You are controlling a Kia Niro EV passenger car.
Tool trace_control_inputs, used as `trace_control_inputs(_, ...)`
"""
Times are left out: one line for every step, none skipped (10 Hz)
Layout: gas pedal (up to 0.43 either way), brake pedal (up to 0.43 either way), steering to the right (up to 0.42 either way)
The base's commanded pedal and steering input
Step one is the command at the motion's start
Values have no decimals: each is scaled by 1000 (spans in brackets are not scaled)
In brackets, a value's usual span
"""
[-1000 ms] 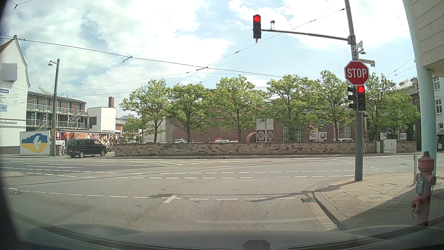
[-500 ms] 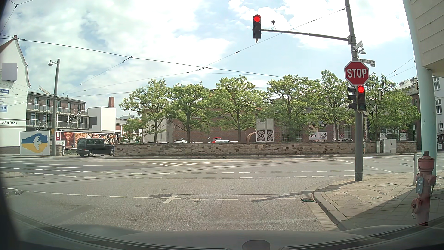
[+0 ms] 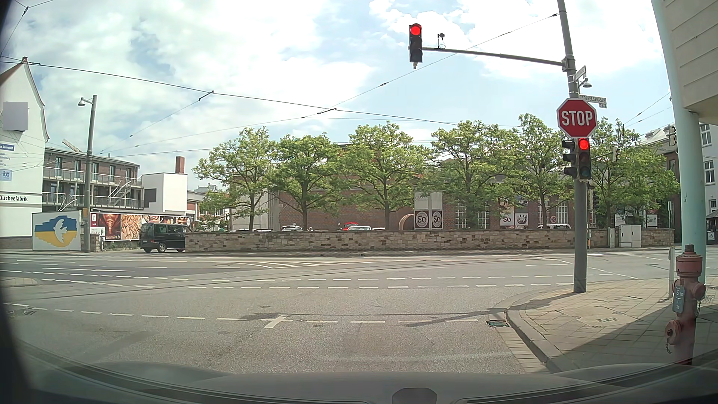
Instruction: Follow the waypoints while adhering to traffic rules and regulations
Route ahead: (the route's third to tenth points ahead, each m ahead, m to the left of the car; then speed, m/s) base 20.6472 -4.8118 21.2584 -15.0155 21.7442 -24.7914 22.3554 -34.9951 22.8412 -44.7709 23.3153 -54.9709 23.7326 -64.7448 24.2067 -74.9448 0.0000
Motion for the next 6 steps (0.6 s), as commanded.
trace_control_inputs(0,323,35)
trace_control_inputs(0,323,36)
trace_control_inputs(0,323,36)
trace_control_inputs(0,323,35)
trace_control_inputs(0,323,35)
trace_control_inputs(0,323,35)
